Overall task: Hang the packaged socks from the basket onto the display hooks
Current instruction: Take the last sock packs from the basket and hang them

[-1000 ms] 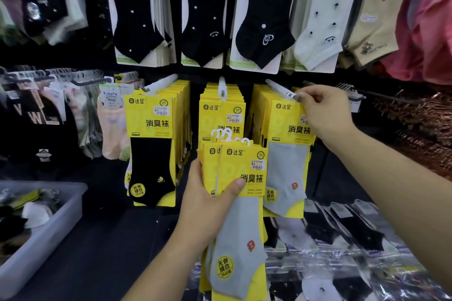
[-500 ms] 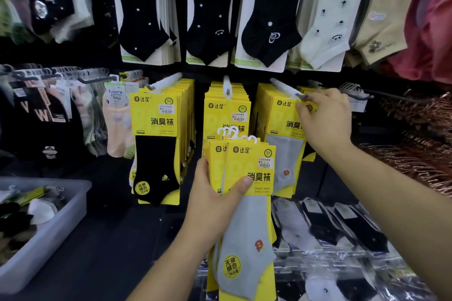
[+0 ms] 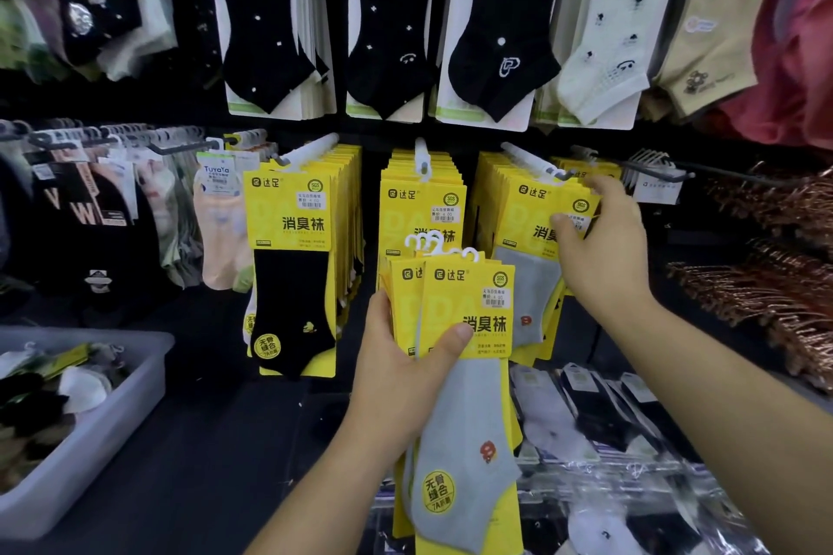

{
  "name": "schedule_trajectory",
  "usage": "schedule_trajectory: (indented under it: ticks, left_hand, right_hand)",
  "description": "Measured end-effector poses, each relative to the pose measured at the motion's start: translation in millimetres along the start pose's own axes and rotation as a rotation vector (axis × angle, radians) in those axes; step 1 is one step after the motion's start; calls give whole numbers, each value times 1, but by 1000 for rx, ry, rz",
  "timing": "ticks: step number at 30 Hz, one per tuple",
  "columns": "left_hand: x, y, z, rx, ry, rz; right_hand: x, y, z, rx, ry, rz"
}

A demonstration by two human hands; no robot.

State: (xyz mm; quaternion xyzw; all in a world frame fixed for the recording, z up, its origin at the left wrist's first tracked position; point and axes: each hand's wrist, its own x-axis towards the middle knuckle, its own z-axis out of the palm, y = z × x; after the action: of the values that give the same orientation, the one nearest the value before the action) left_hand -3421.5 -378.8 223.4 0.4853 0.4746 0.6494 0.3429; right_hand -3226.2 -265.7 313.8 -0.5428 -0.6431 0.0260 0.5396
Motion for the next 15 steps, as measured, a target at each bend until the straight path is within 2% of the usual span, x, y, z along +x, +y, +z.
schedule_trajectory:
  ticks: [7, 15]
  left_hand:
    - [1, -2, 3, 17, -5, 4]
    - [2, -2, 4, 12, 7, 7]
  right_hand:
    - [26, 6, 14, 27, 39, 84]
    - [20, 15, 23, 219, 110, 336]
